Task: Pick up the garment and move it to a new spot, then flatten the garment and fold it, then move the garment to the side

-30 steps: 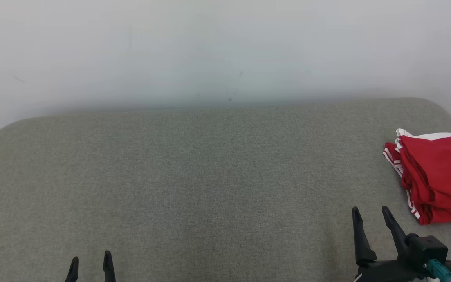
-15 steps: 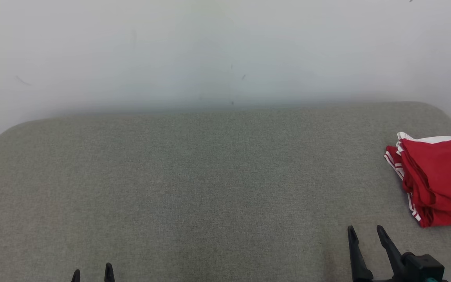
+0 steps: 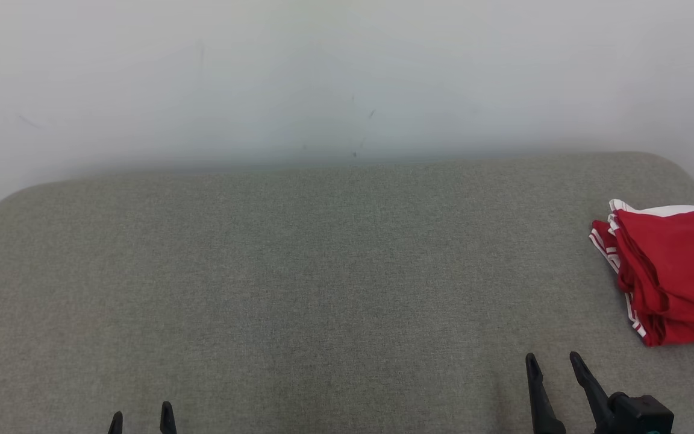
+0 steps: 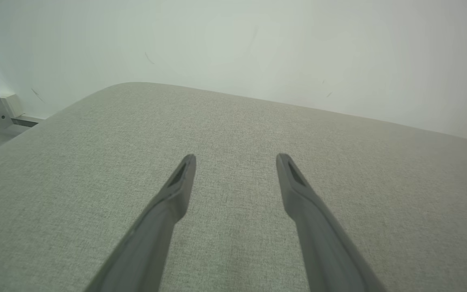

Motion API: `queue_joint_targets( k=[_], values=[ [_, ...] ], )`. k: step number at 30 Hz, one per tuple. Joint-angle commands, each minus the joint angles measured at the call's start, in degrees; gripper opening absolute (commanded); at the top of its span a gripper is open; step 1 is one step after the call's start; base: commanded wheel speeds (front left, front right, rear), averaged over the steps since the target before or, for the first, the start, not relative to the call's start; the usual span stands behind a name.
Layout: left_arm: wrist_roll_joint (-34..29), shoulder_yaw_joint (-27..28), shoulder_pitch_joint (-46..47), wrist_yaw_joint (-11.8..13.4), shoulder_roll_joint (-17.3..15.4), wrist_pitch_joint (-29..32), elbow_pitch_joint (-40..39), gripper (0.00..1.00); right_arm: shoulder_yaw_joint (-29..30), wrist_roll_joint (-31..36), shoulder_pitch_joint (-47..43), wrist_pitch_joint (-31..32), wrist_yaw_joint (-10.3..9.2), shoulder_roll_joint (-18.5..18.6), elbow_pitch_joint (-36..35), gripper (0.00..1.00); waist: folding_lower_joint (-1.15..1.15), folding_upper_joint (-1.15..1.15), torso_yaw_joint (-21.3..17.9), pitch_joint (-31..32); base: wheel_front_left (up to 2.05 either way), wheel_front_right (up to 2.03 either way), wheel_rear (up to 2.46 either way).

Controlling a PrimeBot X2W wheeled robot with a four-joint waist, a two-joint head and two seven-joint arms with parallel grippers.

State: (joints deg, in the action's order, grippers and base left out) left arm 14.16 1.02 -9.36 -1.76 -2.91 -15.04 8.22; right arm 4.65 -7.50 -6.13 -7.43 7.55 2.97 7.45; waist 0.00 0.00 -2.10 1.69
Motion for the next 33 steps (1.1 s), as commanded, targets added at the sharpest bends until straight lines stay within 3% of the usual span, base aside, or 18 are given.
queue_joint_targets(
  k=[1, 11, 12, 18, 33],
  values=[
    [0.1, 0.1, 0.5, 0.0, 0.0, -0.2, 0.1, 1.00, -0.2, -0.4, 0.1, -0.3, -0.15, -0.2, 0.1, 1.00, 0.00, 0.00, 0.0, 0.0, 0.00, 0.00, 0.00],
    [0.5, 0.0, -0.1, 0.1, 0.0, -0.2, 0.2, 1.00, -0.8, -0.5, 0.2, -0.7, -0.15, -0.2, 0.7, 1.00, 0.00, 0.00, -0.6, -0.3, 0.00, 0.00, 0.00],
    [0.1, -0.1, 0.0, 0.1, 0.0, 0.0, 0.1, 0.00, -0.8, -0.1, 0.1, -0.4, 0.00, 0.0, 0.7, 0.00, 0.00, 0.00, -0.6, -0.3, 0.00, 0.00, 0.00],
    [0.5, -0.1, -0.3, 0.0, 0.2, 0.4, 3.1, 0.00, -0.7, -0.6, -0.8, 0.0, 0.01, 0.0, 3.9, 0.00, 0.00, 0.00, -0.6, -0.3, 0.00, 0.00, 0.00],
    [16.0, 1.0, 3.0, -1.1, 0.1, 4.6, 3.7, 0.00, -0.2, -17.3, 1.9, 2.8, -0.01, 0.0, 4.3, 0.00, 0.00, 0.00, -0.3, -0.5, 0.00, 0.00, 0.00]
  ],
)
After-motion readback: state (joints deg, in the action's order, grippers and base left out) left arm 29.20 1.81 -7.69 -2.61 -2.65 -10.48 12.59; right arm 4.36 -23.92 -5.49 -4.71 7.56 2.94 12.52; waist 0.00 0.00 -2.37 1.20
